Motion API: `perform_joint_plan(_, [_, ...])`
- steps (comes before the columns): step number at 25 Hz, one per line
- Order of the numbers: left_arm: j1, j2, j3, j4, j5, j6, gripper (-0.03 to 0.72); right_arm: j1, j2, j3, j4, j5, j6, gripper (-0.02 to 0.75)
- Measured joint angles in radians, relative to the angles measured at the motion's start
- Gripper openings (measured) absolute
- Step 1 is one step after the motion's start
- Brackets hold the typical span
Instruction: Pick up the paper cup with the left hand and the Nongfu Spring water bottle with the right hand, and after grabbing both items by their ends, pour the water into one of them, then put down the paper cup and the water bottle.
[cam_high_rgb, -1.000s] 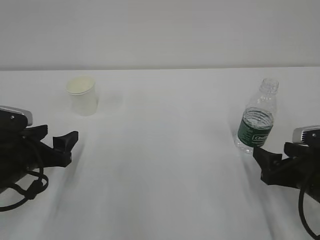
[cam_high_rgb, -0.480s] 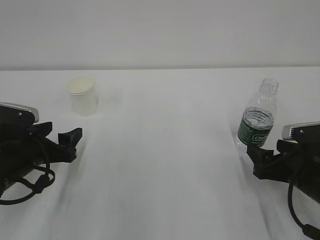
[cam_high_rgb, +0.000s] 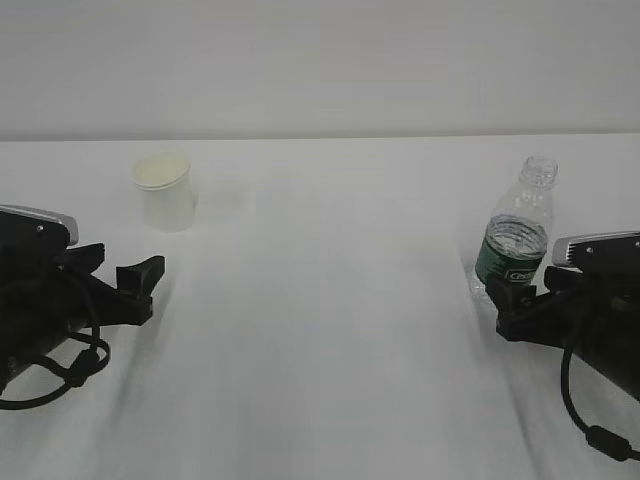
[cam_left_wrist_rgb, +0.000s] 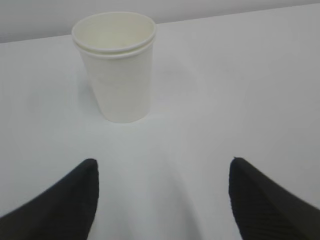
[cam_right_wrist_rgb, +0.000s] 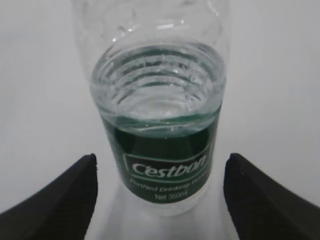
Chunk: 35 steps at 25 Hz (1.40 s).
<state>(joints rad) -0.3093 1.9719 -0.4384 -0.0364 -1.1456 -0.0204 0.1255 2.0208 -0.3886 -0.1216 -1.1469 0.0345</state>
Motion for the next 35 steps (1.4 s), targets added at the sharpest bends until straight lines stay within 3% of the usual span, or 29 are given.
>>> perform_joint_plan(35, [0.0,0.0,0.0,0.0,0.0,0.0,0.587,0.0,0.123,-0.189,0.004,-0.002,0.0,0.589])
